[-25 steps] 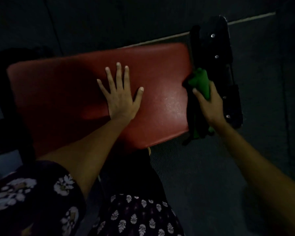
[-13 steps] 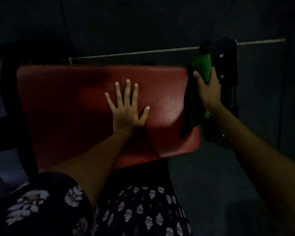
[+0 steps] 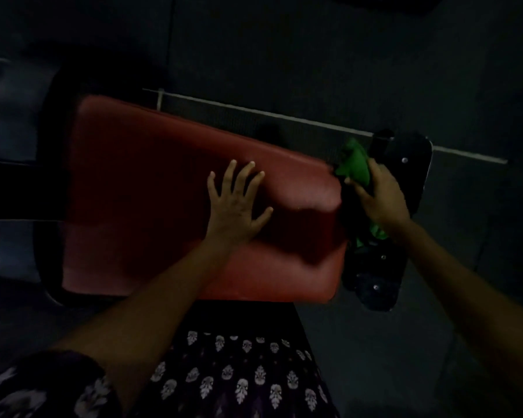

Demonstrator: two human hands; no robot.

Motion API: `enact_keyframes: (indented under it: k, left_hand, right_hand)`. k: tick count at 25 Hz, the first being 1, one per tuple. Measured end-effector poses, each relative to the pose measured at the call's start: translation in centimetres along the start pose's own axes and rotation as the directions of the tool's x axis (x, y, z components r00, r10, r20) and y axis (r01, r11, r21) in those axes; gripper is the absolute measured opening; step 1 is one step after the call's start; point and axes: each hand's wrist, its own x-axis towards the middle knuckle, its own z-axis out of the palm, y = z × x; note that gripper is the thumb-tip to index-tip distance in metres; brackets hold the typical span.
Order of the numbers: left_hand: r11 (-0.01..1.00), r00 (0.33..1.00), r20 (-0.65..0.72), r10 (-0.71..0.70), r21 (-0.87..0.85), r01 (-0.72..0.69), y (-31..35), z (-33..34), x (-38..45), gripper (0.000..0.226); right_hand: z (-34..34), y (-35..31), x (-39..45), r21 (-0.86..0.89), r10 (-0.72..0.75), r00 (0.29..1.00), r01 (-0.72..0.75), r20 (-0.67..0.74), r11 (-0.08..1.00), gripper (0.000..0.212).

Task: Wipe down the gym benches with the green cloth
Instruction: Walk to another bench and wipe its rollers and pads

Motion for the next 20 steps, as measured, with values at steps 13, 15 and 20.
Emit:
enact_keyframes:
  k: [13, 15, 20]
  left_hand:
    - [0.645, 0.645, -0.023, -0.764, -0.068, 0.761, -12.6, -3.9, 1.0, 0.084]
    - [0.639, 0.639, -0.016, -0.769, -0.05, 0.768, -12.1, -4.1, 1.3, 0.085]
    - [0.629, 0.629, 0.016, -0.777, -0.029, 0.777, -12.6, -4.5, 1.6, 0.085]
  right_hand:
    - [1.9, -15.4, 5.7, -0.225, -0.211, 0.888, 0.322, 0.408, 0.919, 0.058]
    - [0.5, -14.8, 5.1, -0.291, -0.073, 0.923, 0.193, 0.378, 0.937, 0.057]
    - [5.1, -22.8, 7.6, -0.104, -0.145, 0.933, 0.188, 0.329, 0.977, 0.05]
